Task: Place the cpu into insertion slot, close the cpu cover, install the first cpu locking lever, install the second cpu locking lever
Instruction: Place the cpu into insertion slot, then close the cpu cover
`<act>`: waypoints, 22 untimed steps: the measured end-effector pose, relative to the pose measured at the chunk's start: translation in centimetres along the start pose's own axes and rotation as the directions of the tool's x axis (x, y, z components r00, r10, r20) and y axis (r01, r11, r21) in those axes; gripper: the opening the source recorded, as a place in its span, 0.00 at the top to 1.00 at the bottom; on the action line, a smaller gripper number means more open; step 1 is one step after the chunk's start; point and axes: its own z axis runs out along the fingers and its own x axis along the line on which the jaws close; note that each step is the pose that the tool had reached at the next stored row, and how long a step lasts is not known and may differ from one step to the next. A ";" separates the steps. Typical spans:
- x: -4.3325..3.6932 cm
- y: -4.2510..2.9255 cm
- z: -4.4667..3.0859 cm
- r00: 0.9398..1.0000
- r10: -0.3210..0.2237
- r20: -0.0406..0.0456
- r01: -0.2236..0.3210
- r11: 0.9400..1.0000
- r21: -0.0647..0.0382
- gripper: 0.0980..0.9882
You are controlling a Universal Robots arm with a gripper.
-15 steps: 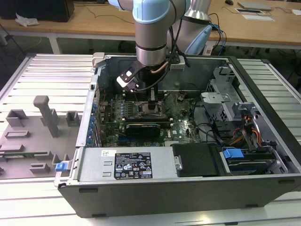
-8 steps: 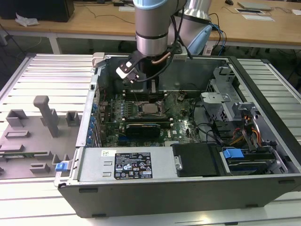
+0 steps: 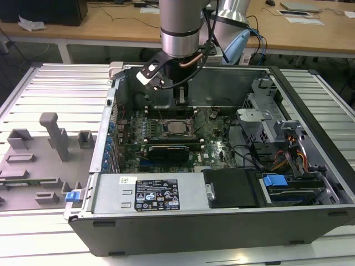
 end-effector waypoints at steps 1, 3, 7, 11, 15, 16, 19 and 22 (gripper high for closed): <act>0.00 0.00 0.00 1.000 0.000 0.000 0.000 1.000 0.000 0.99; 0.00 0.00 -0.01 1.000 0.000 0.000 0.000 1.000 0.000 0.99; 0.00 0.00 -0.02 1.000 0.000 0.000 0.000 1.000 0.000 0.99; 0.00 0.01 -0.14 1.000 0.000 0.000 0.000 1.000 0.000 0.99; 0.01 0.06 -0.69 1.000 0.000 0.000 0.000 1.000 0.000 0.99; 0.01 0.06 -0.73 1.000 0.000 0.000 0.000 1.000 0.000 0.99; 0.02 0.07 -0.82 1.000 0.000 0.000 0.000 1.000 0.000 0.99; 0.02 0.07 -0.86 1.000 0.000 0.000 0.000 1.000 0.000 0.99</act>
